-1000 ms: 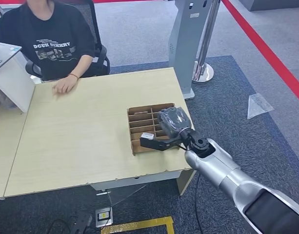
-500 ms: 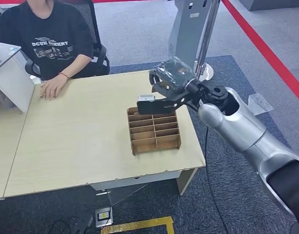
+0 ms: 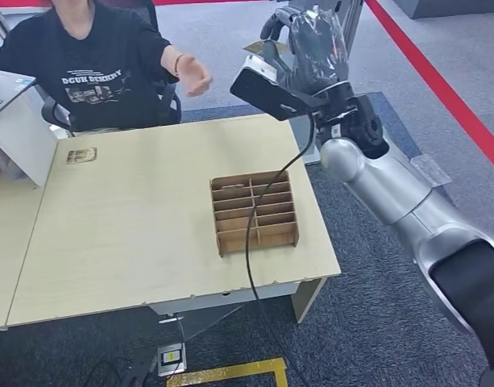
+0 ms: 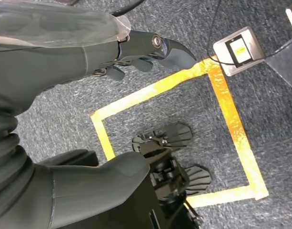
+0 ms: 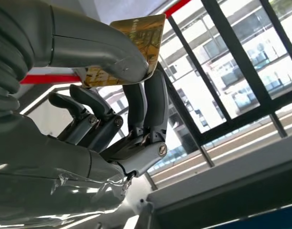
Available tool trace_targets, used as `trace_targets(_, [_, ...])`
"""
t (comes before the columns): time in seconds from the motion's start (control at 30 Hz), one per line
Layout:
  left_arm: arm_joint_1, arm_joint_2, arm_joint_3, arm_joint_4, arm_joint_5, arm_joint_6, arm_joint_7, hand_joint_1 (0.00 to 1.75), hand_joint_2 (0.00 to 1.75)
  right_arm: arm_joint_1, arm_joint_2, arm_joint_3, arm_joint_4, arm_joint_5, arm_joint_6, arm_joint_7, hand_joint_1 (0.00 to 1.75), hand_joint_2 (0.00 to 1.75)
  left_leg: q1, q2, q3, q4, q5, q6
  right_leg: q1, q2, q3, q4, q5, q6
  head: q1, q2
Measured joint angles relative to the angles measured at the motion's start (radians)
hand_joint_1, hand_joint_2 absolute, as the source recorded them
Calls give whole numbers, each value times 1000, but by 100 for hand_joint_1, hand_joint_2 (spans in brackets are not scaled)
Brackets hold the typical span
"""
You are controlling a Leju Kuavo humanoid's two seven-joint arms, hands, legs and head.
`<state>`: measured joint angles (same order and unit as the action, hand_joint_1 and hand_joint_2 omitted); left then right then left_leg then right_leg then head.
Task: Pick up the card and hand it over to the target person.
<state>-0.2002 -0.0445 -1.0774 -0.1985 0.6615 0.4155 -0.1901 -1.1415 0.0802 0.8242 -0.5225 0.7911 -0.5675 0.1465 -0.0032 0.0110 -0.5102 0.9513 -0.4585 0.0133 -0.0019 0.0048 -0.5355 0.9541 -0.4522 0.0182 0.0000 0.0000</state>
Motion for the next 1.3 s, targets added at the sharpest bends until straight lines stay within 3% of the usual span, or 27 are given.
trace_targets(0.3, [23, 0, -3, 4, 10, 3, 24, 0, 175, -9, 63, 79, 131, 124, -51, 114, 175, 175, 2, -8, -2, 1, 0, -1, 1, -8, 0, 1, -2, 0, 0, 0])
trace_targets(0.6, [43, 8, -7, 6, 15, 5, 25, 0, 175, -12, 82, 106, 152, 146, -19, 104, 175, 175, 2, -10, -5, 3, 1, -1, 1, -10, -2, 2, -3, 0, 0, 0])
trace_targets(0.63, [43, 10, -15, 7, 9, 4, 28, 0, 175, -11, 78, 89, 142, 121, -4, 84, 144, 175, 1, -11, -5, 3, 1, -1, 1, -10, -2, 2, -3, 0, 0, 0])
trace_targets(0.73, [43, 16, 6, 6, 34, 18, 28, 0, 175, -22, 47, 70, 91, 86, 43, 37, 14, 175, 1, -12, -6, 4, 1, -1, 1, -12, -3, 2, -3, 0, 0, 0])
trace_targets(0.77, [42, 18, 15, 5, 46, 19, 23, 0, 175, -24, 25, 62, 50, 72, 54, 27, 0, 175, 1, -13, -7, 4, 1, 0, 1, -12, -3, 3, -3, 0, 0, 0])
trace_targets(0.87, [39, 22, 15, 5, 53, 13, 13, 0, 175, 7, -83, -8, -186, -31, 137, 10, 0, 175, 2, -14, -8, 5, 1, 0, 2, -14, -4, 3, -3, 0, 0, 0])
trace_targets(0.97, [41, 22, 8, 4, 54, 10, 3, 0, 175, 69, -249, -65, -543, -131, 266, 61, 0, 175, 2, -18, -8, 6, 1, 0, 2, -17, -4, 3, -4, 0, 0, 0])
trace_targets(1.1, [46, 20, 5, 1, 60, 9, -13, 0, 175, 153, -496, -132, -989, -211, 395, 192, 0, 175, 2, -24, -10, 8, 1, 1, 2, -24, -3, 2, -5, 1, 0, 0])
trace_targets(1.17, [49, 20, 1, 0, 59, 8, -15, 0, 175, 200, -576, -173, -1126, -255, 428, 229, 0, 175, 2, -26, -11, 9, 1, 1, 2, -26, -2, 2, -5, 2, 0, 0])
trace_targets(1.3, [51, 27, -7, -2, 53, 18, -17, 0, 175, 321, -682, -241, -1302, -320, 423, 267, 0, 175, 1, -27, -9, 8, 1, 2, 2, -27, 0, -1, -5, 2, 0, 0])
